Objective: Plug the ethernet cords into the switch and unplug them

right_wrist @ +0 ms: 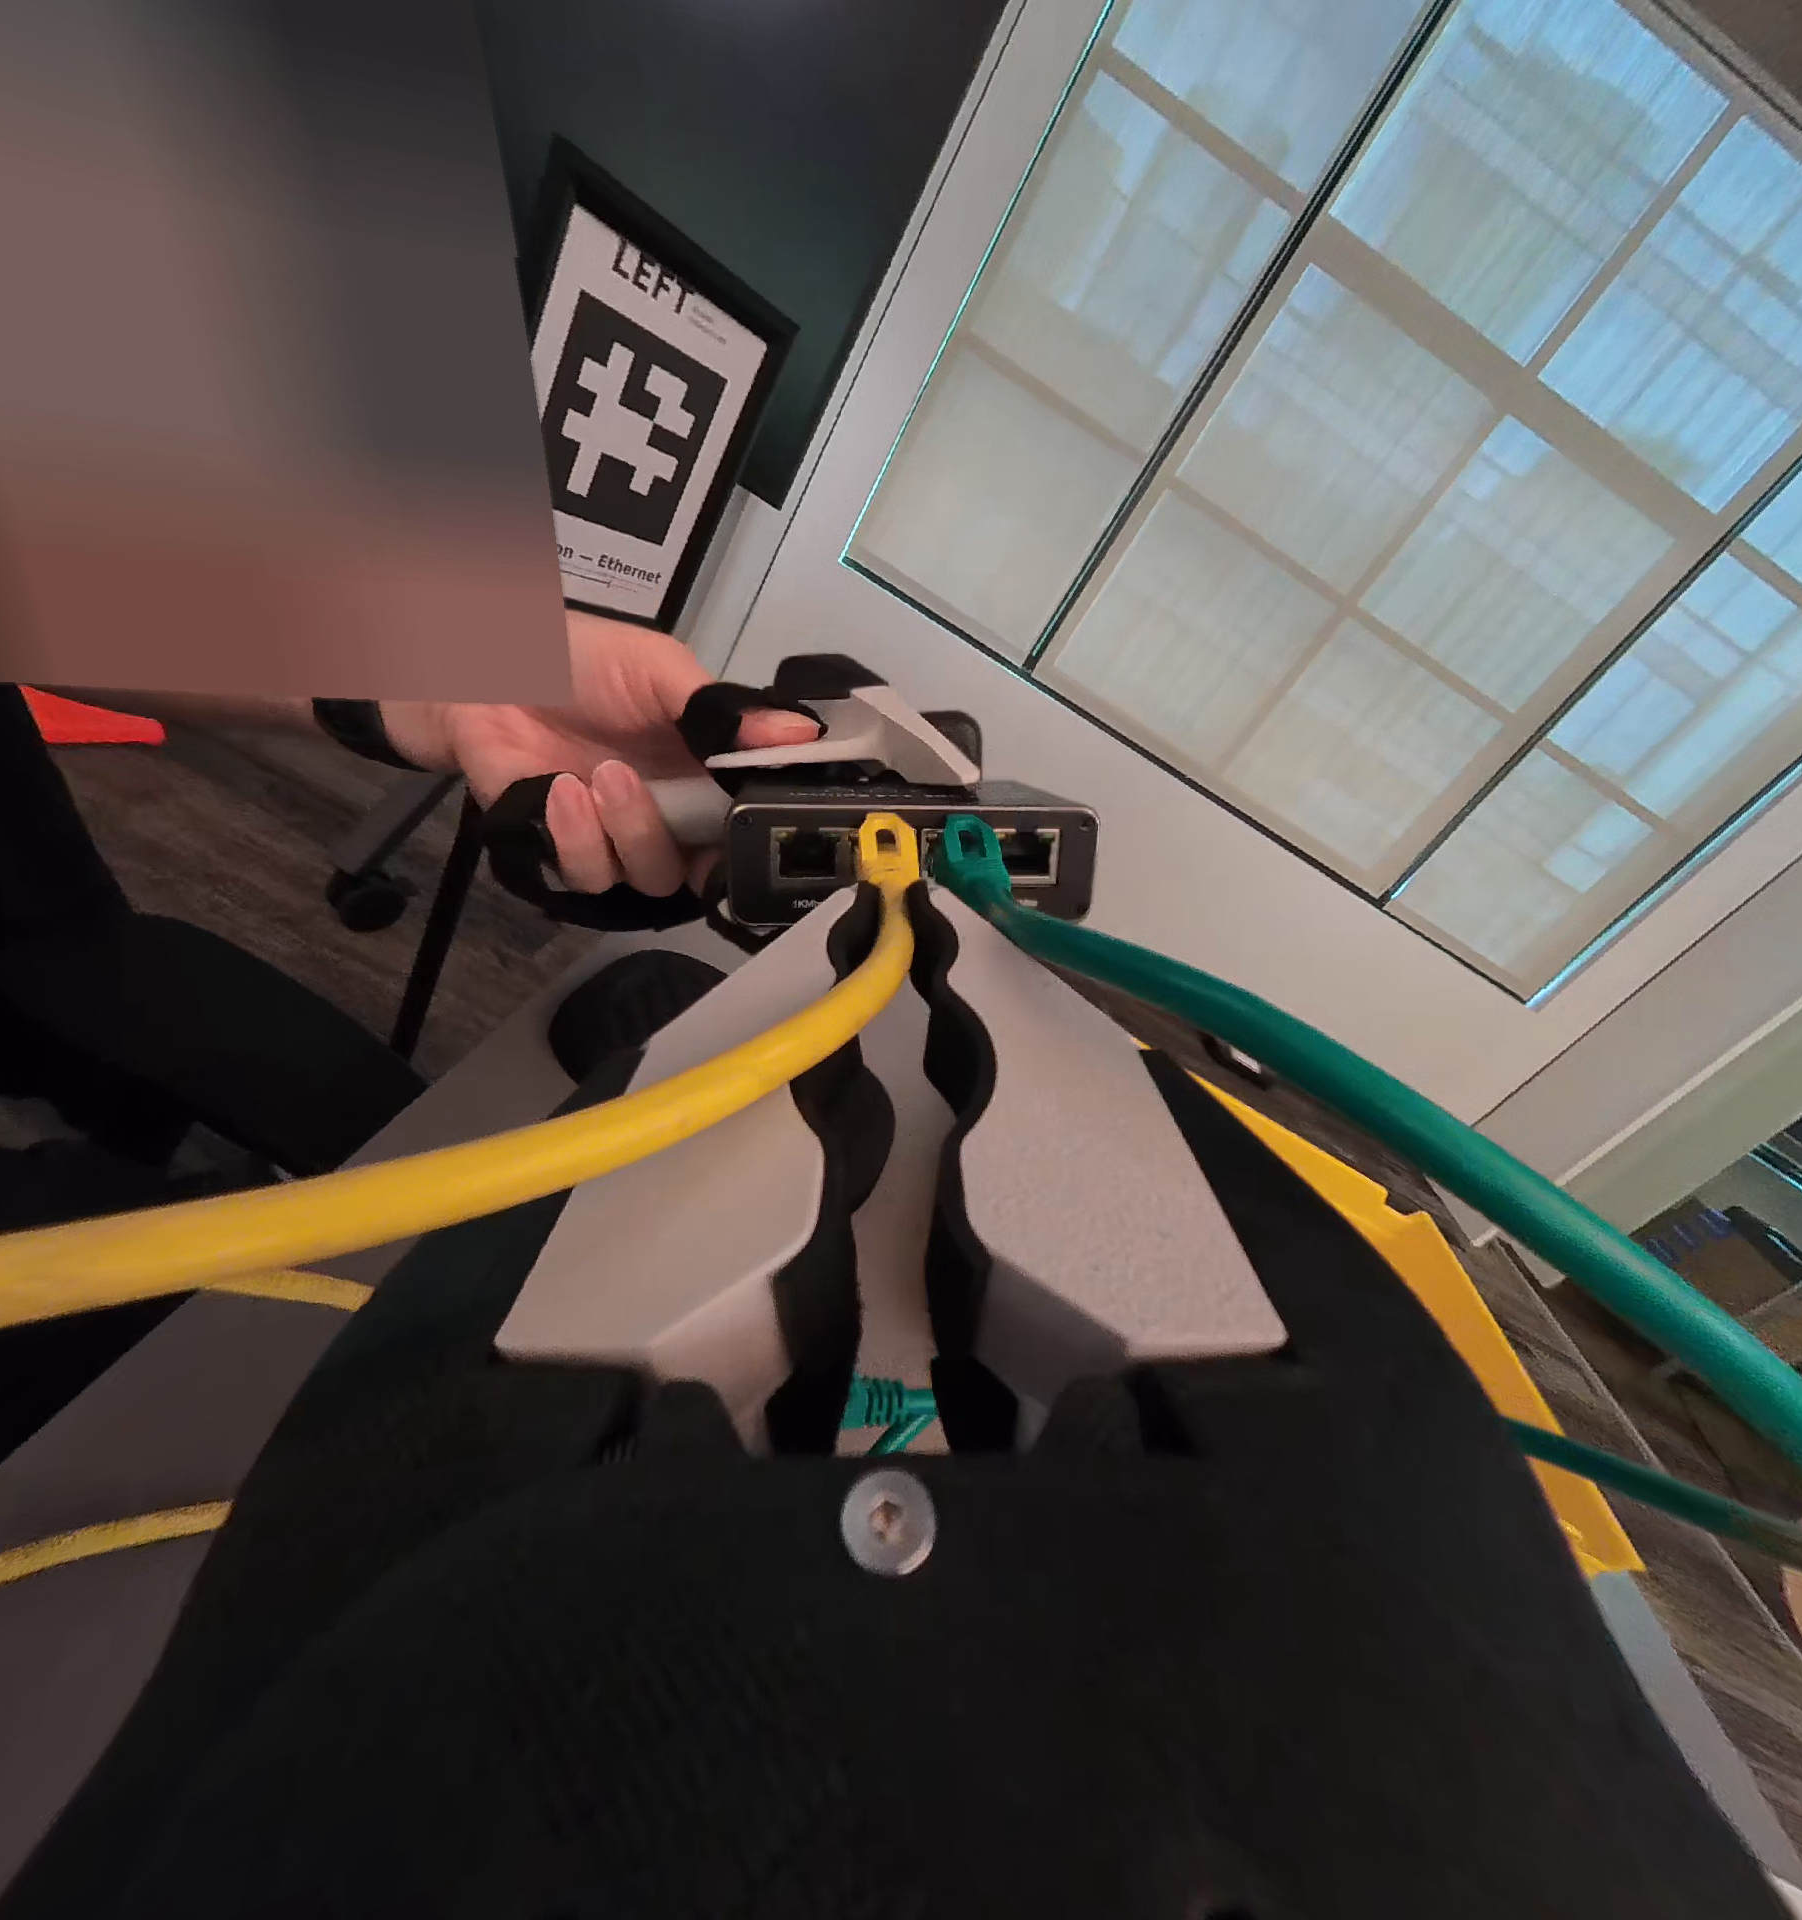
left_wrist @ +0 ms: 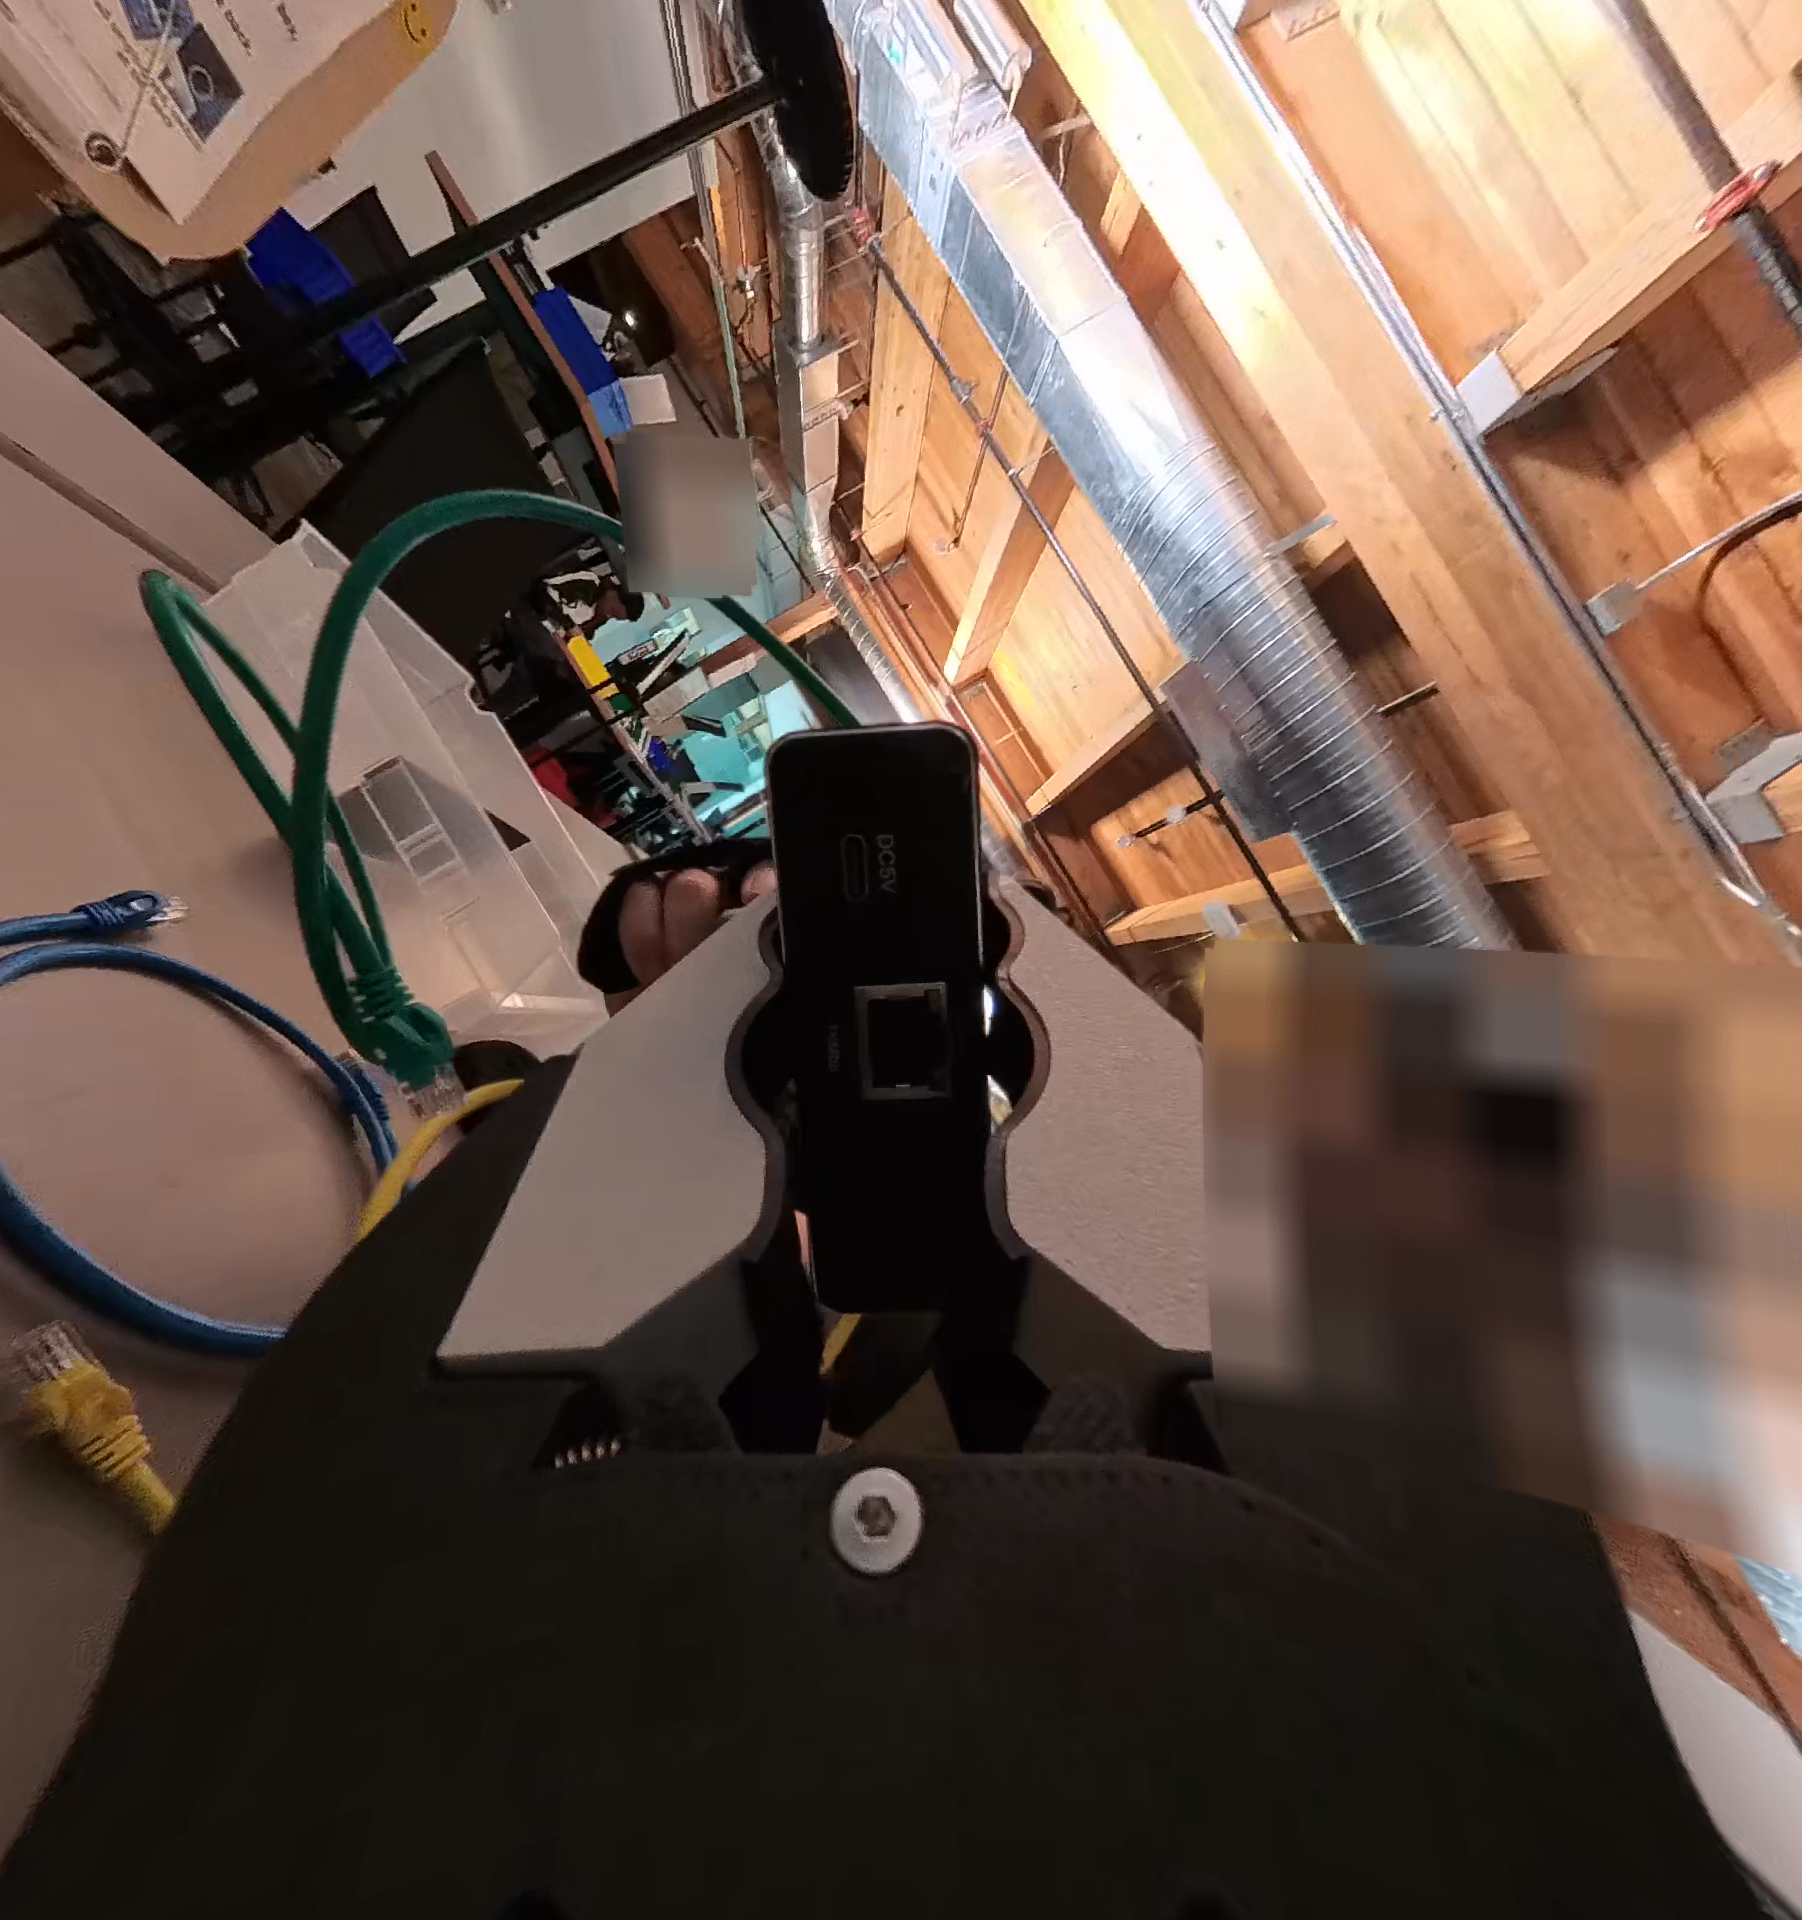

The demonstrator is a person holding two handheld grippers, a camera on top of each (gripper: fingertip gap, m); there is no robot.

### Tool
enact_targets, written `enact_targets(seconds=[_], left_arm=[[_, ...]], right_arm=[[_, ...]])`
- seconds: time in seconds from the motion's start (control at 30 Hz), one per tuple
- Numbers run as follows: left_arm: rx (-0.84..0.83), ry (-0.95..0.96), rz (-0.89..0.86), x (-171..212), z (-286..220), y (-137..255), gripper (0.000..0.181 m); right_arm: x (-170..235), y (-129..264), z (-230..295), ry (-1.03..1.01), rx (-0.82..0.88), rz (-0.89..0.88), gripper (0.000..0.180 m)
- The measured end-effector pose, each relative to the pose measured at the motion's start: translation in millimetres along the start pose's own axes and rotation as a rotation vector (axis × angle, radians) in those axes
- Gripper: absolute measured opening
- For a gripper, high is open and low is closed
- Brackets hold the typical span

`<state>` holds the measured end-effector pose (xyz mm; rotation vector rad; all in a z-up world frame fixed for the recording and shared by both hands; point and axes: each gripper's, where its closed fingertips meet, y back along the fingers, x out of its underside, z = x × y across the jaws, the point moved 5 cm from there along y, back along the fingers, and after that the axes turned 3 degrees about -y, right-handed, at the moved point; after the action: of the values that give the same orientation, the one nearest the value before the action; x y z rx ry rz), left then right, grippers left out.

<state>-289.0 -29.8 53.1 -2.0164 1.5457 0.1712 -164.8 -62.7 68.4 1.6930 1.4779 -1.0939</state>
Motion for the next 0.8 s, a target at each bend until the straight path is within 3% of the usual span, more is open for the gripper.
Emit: enact_targets(seconds=[0.13,0.27,0.37,0.57,0.67,0.8], left_arm=[[0.037,-0.020,-0.032,-4,0,-1,0.032],[-0.005,-0.213,-0.043,-13,-14,-5,0.031],[-0.128,-0.432,-0.044,-25,-28,3,0.031],[-0.498,-0.792,0.113,-31,-21,15,0.031],[-0.638,-0.867,0.213,-22,2,16,0.031],[-0.687,-0.876,0.299,-9,24,13,0.032]], right_arm=[[-2,-1,-3,-0.011,0.002,0.032,0.005],[9,5,-14,0.002,-0.033,0.185,0.006],[24,23,-25,-0.041,-0.094,0.350,0.009],[49,73,-32,-0.168,-0.247,0.613,0.008],[60,86,-36,-0.223,-0.253,0.659,0.011],[104,93,-40,-0.307,-0.218,0.881,0.020]])
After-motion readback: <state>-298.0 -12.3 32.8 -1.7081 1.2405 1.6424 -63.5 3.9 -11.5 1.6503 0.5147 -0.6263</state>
